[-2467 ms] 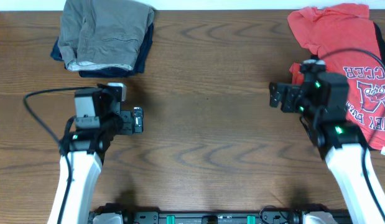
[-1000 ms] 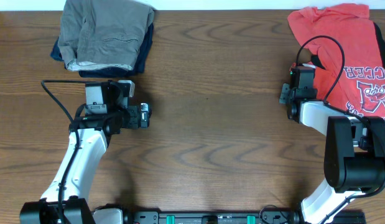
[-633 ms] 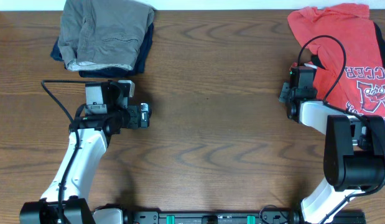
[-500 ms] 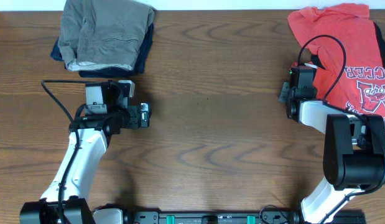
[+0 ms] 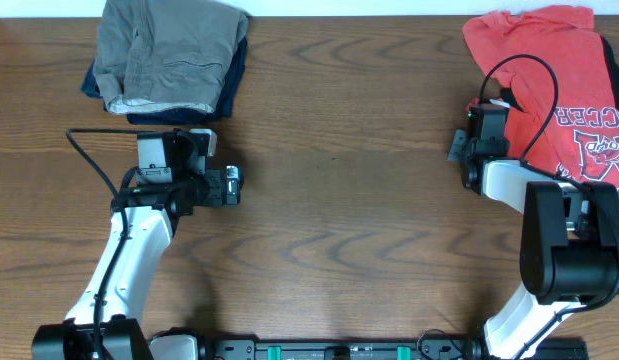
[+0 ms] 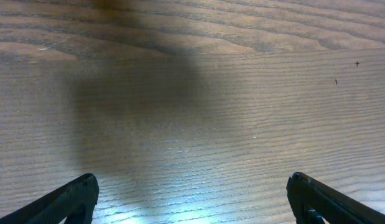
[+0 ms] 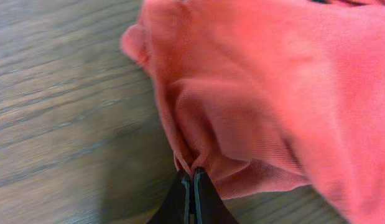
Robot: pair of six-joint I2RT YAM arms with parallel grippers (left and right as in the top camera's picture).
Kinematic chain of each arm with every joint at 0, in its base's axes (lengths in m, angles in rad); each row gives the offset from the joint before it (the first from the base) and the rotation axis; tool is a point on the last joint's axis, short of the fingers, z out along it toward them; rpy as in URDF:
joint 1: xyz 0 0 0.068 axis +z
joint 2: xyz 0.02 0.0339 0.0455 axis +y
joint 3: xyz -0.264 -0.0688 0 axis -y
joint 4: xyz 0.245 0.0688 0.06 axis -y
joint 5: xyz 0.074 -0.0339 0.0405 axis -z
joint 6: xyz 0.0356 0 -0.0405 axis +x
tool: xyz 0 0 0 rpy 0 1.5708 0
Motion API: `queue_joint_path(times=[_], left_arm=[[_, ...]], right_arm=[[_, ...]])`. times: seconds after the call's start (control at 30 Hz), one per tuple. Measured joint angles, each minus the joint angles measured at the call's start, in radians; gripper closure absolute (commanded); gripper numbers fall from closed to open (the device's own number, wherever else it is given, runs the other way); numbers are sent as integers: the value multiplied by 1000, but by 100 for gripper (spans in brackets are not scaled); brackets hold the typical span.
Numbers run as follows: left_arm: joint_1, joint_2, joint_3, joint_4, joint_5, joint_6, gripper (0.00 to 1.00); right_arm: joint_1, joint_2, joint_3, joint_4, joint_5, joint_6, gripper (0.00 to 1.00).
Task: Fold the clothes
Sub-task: 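Grasp the red t-shirt edge with the right gripper, then drag the red t-shirt left to the table center with right gripper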
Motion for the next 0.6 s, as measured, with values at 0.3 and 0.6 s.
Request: queue_joint_path(times=[0.3, 0.6], left_arm=[[0, 0, 0, 2, 0, 0, 2], [0, 0, 0, 26, 0, 0, 2]], right_arm=[[0, -136, -1, -191, -146, 18, 99], [14, -399, 37, -346, -293, 21, 99]])
